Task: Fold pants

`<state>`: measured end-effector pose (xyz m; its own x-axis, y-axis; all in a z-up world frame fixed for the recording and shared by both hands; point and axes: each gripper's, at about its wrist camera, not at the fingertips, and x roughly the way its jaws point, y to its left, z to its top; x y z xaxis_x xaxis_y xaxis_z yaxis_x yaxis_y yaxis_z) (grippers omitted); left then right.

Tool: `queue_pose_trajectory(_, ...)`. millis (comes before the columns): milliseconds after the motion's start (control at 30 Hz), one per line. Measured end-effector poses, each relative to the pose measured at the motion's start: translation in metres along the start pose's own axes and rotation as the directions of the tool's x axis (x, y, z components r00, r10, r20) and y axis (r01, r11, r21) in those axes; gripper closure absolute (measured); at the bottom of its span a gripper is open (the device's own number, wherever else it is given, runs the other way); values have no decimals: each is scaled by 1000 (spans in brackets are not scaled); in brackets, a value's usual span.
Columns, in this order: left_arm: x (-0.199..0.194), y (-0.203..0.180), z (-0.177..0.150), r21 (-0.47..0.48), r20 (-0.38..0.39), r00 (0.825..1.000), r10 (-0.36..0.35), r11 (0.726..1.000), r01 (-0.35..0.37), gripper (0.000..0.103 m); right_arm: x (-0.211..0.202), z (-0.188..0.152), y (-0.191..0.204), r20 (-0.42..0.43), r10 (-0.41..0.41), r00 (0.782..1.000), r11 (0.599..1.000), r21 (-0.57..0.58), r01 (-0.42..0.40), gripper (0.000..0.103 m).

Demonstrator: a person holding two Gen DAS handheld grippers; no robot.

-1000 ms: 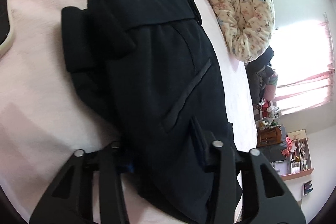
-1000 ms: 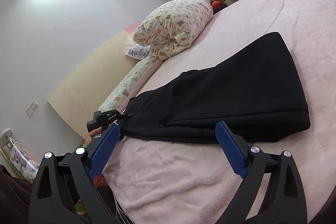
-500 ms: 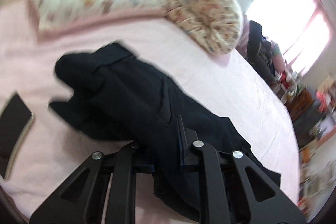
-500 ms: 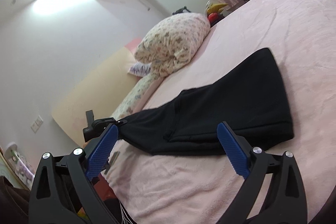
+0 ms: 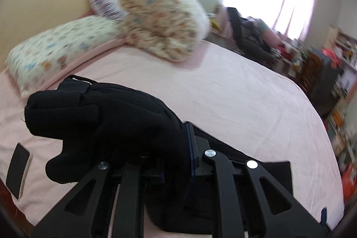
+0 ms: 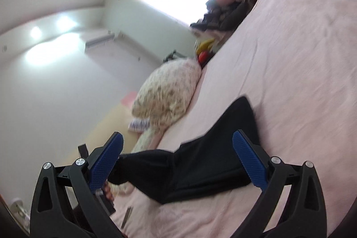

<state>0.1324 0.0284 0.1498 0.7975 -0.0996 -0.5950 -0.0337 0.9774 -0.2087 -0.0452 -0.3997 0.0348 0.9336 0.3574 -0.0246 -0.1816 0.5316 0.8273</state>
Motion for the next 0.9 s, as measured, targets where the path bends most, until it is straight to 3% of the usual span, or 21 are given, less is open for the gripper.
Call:
queue_pose_trajectory(167, 1, -84, -30, 141, -35, 996, -87, 986, 91, 89, -21, 16, -10, 92, -6, 996, 999, 44, 2, 2)
queue_pose_trajectory(267, 15, -135, -69, 217, -103, 985, -141, 963, 161, 89, -27, 21, -18, 121, -20, 992, 997, 83, 10, 2)
queue_pose_trajectory(367, 34, -174, -115, 304, -168, 976, -141, 934, 187, 89, -27, 24, -23, 128, -30, 991, 994, 104, 17, 2)
queue_pose_trajectory(533, 54, -199, -176, 461, -163, 985, -61, 878, 131, 88, -23, 25, -27, 110, -48, 993, 992, 124, 34, 2)
queue_pose_trajectory(667, 47, -200, -177, 491, -115, 992, -55, 865, 105, 88, -22, 25, -31, 103, -54, 993, 988, 148, 38, 2)
queue_pose_trajectory(733, 37, -209, -177, 537, -56, 998, -41, 841, 65, 88, -24, 24, -30, 107, -57, 993, 988, 148, 41, 2)
queue_pose_trajectory(800, 29, -225, -189, 649, -9, 1000, -24, 760, 24, 88, -26, 24, -30, 117, -66, 991, 989, 142, 49, 2)
queue_pose_trajectory(900, 42, -243, -225, 824, -14, 999, 51, 567, -18, 88, -28, 23, -31, 132, -80, 988, 987, 150, 60, 2)
